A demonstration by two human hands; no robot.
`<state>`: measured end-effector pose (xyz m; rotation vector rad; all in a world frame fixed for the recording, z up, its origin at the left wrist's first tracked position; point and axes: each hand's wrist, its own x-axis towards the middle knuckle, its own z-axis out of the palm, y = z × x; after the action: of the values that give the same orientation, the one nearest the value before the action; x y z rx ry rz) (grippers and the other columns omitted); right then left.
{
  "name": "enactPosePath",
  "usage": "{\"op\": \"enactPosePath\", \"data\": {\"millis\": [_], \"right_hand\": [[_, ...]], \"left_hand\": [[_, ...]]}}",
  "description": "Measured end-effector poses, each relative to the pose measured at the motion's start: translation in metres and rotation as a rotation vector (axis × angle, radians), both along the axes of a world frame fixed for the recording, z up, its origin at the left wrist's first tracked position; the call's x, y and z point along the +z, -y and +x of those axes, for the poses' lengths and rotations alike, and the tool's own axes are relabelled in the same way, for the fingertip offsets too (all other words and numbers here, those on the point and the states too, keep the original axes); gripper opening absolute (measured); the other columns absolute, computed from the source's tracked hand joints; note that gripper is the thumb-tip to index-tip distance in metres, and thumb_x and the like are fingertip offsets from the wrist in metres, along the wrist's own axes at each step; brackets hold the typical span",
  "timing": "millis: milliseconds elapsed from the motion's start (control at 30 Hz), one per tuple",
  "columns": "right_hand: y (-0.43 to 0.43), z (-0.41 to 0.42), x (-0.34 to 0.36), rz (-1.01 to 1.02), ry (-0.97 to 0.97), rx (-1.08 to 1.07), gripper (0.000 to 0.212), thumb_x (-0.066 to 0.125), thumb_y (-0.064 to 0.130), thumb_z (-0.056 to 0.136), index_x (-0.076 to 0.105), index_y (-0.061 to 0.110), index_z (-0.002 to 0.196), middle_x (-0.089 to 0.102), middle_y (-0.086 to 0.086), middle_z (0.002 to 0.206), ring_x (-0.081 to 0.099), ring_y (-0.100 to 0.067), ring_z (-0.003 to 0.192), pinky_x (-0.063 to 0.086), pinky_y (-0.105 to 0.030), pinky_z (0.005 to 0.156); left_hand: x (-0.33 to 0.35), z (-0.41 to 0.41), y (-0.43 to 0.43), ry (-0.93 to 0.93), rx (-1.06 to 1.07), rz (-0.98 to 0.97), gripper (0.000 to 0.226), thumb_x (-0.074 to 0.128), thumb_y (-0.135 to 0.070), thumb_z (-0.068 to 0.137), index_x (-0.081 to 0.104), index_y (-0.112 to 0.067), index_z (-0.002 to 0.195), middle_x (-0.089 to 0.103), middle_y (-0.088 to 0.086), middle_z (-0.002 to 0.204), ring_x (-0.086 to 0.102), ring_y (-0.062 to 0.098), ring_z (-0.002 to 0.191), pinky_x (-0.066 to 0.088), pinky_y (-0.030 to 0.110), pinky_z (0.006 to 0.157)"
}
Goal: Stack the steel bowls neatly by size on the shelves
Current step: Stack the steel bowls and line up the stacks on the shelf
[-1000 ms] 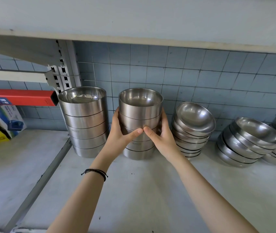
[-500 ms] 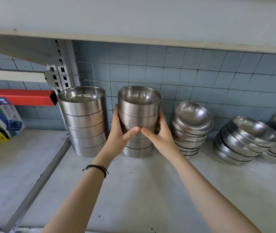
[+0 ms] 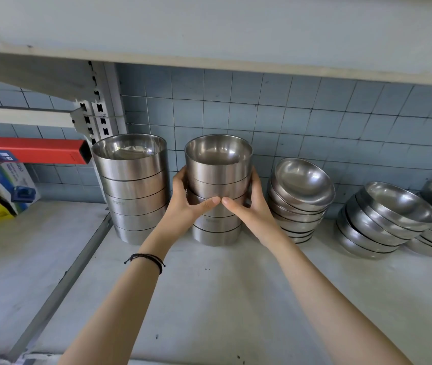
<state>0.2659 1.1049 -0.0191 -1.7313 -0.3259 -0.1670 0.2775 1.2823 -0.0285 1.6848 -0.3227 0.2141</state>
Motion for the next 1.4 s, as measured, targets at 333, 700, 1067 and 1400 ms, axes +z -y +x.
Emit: {"op": "enactPosePath", "data": {"millis": [333, 700, 1067, 1400], "right_hand": [[0.006, -0.001, -0.009, 0.017, -0.065, 0.031, 0.129, 0.082, 0.061, 0.06, -0.003, 0.038, 0.155, 0.017, 0.017, 0.162, 0.02, 0.001, 0.146, 0.024, -0.038, 0.122], [0.009, -0.005, -0.023, -0.03, -0.027, 0.013, 0.096, 0.075, 0.045, 0.08, 0.017, 0.032, 0.156, 0.042, 0.017, 0.151, 0.039, 0.002, 0.138, 0.032, -0.037, 0.119], [0.013, -0.002, -0.025, -0.073, -0.014, 0.036, 0.097, 0.071, 0.03, 0.088, 0.0, 0.04, 0.154, 0.029, 0.034, 0.148, 0.032, 0.011, 0.139, 0.028, -0.032, 0.12], [0.013, -0.004, -0.024, -0.091, -0.014, 0.036, 0.105, 0.073, 0.05, 0.08, 0.001, 0.04, 0.155, 0.03, 0.017, 0.158, 0.034, -0.003, 0.143, 0.029, -0.042, 0.12]], "left_hand": [[-0.003, -0.005, -0.001, -0.004, 0.034, 0.113, 0.129, 0.079, -0.062, 0.06, 0.001, -0.018, 0.154, 0.016, -0.003, 0.161, 0.017, 0.009, 0.147, 0.02, 0.039, 0.121], [-0.015, -0.016, 0.002, 0.064, -0.025, 0.152, 0.065, 0.056, -0.024, 0.095, 0.018, -0.034, 0.147, 0.041, -0.032, 0.14, 0.037, -0.007, 0.134, 0.032, 0.008, 0.103], [-0.023, -0.011, -0.004, 0.036, 0.021, 0.234, 0.099, 0.057, -0.069, 0.081, -0.015, -0.048, 0.147, 0.023, -0.009, 0.159, 0.029, 0.033, 0.142, 0.031, 0.053, 0.114], [-0.019, -0.01, -0.012, 0.048, 0.029, 0.394, 0.104, 0.057, -0.069, 0.081, -0.012, -0.036, 0.152, 0.019, -0.011, 0.16, 0.025, 0.016, 0.145, 0.029, 0.047, 0.116]]}}
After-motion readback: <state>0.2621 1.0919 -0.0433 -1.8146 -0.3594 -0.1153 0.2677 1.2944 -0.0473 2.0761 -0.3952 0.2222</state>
